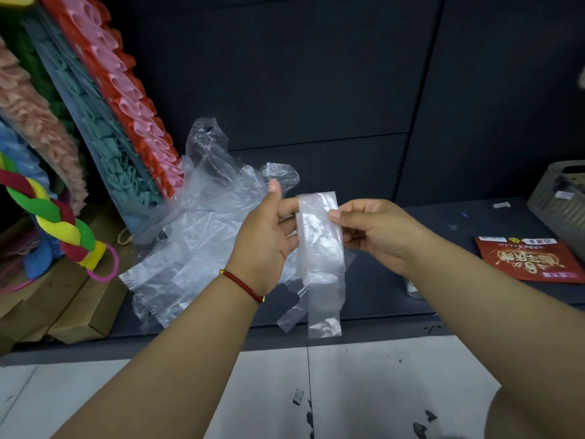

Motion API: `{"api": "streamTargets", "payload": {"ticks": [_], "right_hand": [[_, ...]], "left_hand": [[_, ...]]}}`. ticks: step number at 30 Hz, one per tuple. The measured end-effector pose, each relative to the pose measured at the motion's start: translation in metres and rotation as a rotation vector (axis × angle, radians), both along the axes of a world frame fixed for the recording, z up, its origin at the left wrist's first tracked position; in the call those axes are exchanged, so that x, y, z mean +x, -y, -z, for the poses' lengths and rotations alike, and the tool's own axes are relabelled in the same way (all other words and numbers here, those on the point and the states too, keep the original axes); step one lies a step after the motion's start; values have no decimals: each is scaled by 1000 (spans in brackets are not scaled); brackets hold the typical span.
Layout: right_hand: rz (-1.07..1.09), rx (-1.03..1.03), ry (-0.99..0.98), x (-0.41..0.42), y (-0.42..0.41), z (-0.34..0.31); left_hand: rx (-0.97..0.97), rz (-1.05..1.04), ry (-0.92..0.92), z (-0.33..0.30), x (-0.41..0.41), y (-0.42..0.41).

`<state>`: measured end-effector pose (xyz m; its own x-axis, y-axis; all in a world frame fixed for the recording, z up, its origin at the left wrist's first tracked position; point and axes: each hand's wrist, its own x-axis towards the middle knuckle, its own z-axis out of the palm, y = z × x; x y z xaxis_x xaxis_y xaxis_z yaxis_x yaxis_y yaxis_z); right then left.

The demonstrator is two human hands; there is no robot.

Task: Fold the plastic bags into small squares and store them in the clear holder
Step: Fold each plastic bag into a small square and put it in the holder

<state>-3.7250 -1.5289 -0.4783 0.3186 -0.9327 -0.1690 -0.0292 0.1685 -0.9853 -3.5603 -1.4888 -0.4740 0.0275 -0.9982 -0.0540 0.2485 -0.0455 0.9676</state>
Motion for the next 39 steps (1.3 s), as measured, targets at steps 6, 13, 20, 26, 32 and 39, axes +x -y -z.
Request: {"api": "streamTargets", "payload": {"ticks": [6, 13, 20, 26, 32, 39], "right_hand": [[72, 14, -13, 1, 0, 4], [67, 15, 14, 6, -1, 7], [53, -13, 45, 9, -4, 5], [54, -62, 58, 9, -7, 3], [141, -126, 38, 12, -13, 4], [180, -107, 151, 10, -14, -1]], "left_hand": [[99, 21, -230, 0, -2, -3], [50, -42, -253, 2, -8, -4], [-37, -73, -207, 2, -12, -5], [12, -217, -241, 4, -13, -3], [3, -308, -199, 4, -17, -4], [-20, -276, -189, 3, -20, -4]]}}
